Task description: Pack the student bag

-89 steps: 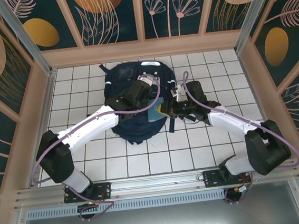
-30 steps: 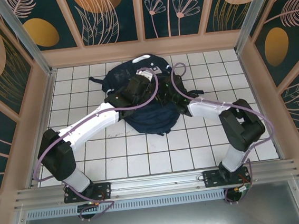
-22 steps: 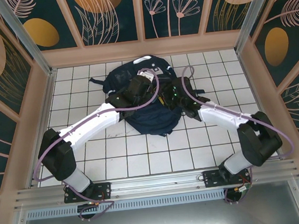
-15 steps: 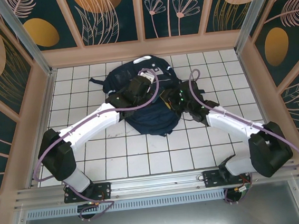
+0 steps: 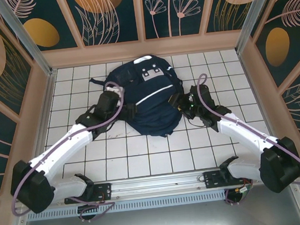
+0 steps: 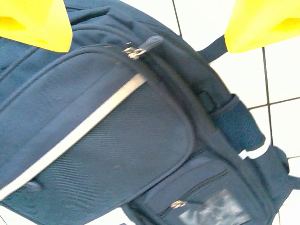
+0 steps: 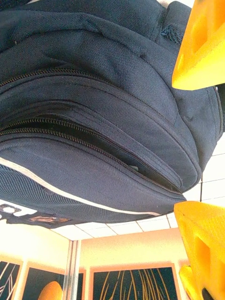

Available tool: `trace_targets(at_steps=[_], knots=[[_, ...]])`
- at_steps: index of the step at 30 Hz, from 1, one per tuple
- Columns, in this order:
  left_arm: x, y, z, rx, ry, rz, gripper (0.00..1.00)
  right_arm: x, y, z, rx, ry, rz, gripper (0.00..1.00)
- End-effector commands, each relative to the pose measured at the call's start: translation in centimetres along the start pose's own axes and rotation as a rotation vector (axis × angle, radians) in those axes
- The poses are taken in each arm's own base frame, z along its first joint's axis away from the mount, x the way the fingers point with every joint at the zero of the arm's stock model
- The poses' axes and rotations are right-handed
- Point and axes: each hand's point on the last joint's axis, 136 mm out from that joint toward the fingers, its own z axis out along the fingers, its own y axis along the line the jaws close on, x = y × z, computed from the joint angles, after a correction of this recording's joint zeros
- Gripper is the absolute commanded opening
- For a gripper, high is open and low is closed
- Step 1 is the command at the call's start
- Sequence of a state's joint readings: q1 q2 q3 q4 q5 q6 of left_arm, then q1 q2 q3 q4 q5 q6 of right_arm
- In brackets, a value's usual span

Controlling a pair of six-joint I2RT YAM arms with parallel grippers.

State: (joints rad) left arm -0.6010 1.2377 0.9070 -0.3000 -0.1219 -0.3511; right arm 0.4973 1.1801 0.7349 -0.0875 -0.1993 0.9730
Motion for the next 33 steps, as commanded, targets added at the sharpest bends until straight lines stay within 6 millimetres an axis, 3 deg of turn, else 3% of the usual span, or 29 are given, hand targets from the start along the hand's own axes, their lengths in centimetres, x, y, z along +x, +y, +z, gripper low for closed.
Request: trace_targets(at_steps=[1, 5, 8, 16, 19, 28, 33], knots=[[0.5, -1.1, 0.1, 0.159, -0.041, -0.031, 0.83, 0.4, 0.5, 0.4, -0.01, 0.037, -0.035, 0.65], [1.9, -1.0, 1.1, 0.212, -0.012, 0.023, 0.82, 1.0, 1.4, 1.2, -0.039, 0.083, -0.047, 0.65], [2.8, -0.1, 2.5, 0.21, 0.028, 0.014, 0.8, 1.7, 2.3, 1.5, -0.072, 0.103, -0.075, 0.74], [4.1, -0.2, 5.3, 0.27, 0.114, 0.029, 0.59, 2.5, 3.3, 2.4, -0.103, 0.152, -0.082, 0.76], [4.3, -1.0, 5.4, 0.331, 0.121, 0.047, 0.54, 3.1, 3.5, 2.7, -0.102, 0.172, -0.086, 0.76], [5.2, -1.7, 5.9, 0.388, 0.151, 0.053, 0.56, 3.5, 3.7, 3.0, -0.095, 0.179, -0.085, 0.75], [4.9, -1.8, 5.5, 0.392, 0.141, 0.054, 0.4, 3.5, 3.8, 3.2, -0.083, 0.182, -0.084, 0.74]])
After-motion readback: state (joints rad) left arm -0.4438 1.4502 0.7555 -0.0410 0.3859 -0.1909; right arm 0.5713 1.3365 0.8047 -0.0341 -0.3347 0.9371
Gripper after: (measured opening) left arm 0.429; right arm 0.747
